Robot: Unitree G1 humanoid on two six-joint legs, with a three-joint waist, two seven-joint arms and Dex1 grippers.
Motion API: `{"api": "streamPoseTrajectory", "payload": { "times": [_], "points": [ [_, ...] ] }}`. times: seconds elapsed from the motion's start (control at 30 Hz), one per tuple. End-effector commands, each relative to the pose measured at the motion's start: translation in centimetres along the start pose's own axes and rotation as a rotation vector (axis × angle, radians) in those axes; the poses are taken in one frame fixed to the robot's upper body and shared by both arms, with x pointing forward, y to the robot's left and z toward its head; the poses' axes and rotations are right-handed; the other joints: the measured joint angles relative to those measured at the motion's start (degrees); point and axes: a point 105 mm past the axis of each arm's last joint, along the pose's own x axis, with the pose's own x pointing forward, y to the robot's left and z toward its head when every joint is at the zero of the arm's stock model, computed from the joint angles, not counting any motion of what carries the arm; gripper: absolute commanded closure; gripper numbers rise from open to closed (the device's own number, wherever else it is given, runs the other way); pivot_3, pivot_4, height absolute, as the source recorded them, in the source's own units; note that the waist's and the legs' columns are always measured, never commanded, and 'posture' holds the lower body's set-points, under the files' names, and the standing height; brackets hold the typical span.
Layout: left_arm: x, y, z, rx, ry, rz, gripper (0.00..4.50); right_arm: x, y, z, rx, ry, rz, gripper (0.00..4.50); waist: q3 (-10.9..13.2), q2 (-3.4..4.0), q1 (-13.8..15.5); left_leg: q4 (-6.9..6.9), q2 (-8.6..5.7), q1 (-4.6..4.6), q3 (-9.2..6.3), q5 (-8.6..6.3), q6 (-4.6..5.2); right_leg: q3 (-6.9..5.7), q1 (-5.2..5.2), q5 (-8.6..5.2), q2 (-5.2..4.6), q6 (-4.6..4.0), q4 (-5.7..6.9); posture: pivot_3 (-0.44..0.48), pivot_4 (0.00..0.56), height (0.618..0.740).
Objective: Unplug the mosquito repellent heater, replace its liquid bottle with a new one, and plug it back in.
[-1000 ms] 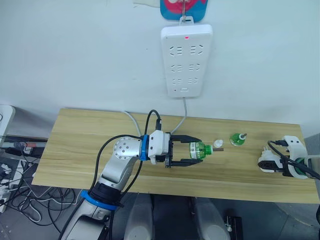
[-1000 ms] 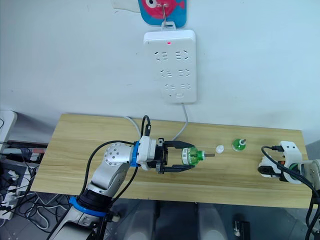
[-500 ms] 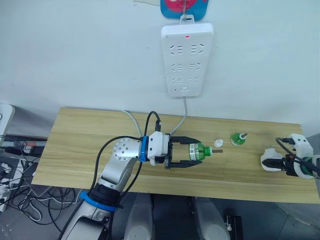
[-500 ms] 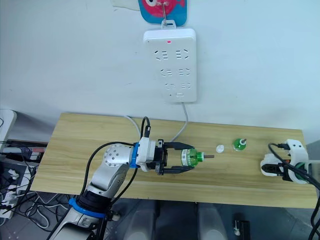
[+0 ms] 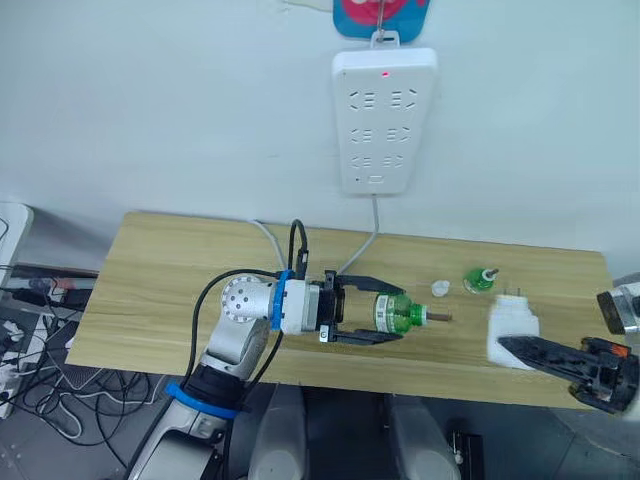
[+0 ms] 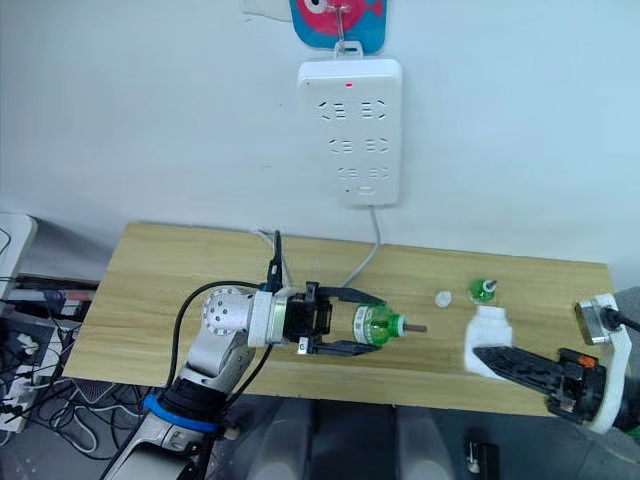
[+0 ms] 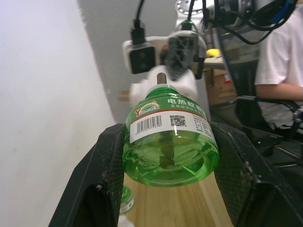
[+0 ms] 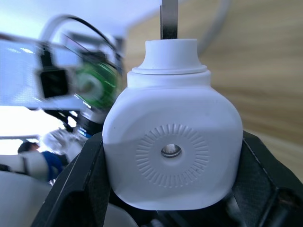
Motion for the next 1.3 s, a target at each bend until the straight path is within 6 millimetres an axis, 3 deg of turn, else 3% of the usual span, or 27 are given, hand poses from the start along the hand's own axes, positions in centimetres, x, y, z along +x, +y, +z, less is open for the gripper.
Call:
{"api": "streamPoseTrajectory", "payload": {
  "times": [0.03, 0.23, 0.6, 0.8, 1.3],
  "points": [
    [0.3, 0.0, 0.5, 0.033, -0.039, -0.015, 2.24, 2.0, 1.6, -0.1, -0.008, -0.113, 0.063, 1.52, 0.0, 0.01, -0.2, -0.01, 0.01, 0.0, -0.02, 0.0, 0.0, -0.03, -0.01, 0.0, 0.01, 0.0, 0.0, 0.085, 0.39, 0.74],
    [0.5, 0.0, 0.5, 0.039, -0.044, -0.038, 2.24, 3.3, 2.7, -0.6, -0.001, -0.147, 0.099, 1.52, 0.0, 0.02, -0.5, 0.0, 0.01, -0.03, -0.04, 0.02, -0.02, -0.05, -0.04, 0.0, 0.01, 0.0, 0.01, 0.09, 0.381, 0.74],
    [0.1, 1.5, 0.7, 0.051, -0.046, -0.006, 2.24, 2.5, 2.8, -1.0, 0.006, -0.106, 0.111, 1.52, 0.0, 0.02, -0.4, 0.0, 0.01, -0.03, -0.06, 0.02, -0.02, -0.06, -0.04, 0.0, 0.01, -0.01, 0.01, 0.094, 0.388, 0.74],
    [-0.6, 1.2, 0.3, 0.045, -0.022, -0.038, 2.24, 2.0, 2.7, -0.4, -0.013, -0.1, 0.13, 1.52, 0.0, 0.02, -0.3, 0.0, 0.02, 0.0, -0.06, 0.02, -0.02, -0.05, -0.04, 0.0, 0.01, -0.01, 0.03, 0.09, 0.397, 0.74],
    [0.5, 1.0, -0.4, 0.028, -0.022, -0.058, 2.24, 2.6, 3.1, -0.1, -0.04, -0.064, 0.169, 1.52, 0.0, 0.01, -0.2, 0.01, 0.01, -0.02, -0.06, 0.02, -0.01, -0.05, -0.04, 0.02, 0.01, -0.05, 0.05, 0.086, 0.411, 0.74]
  ]
}}
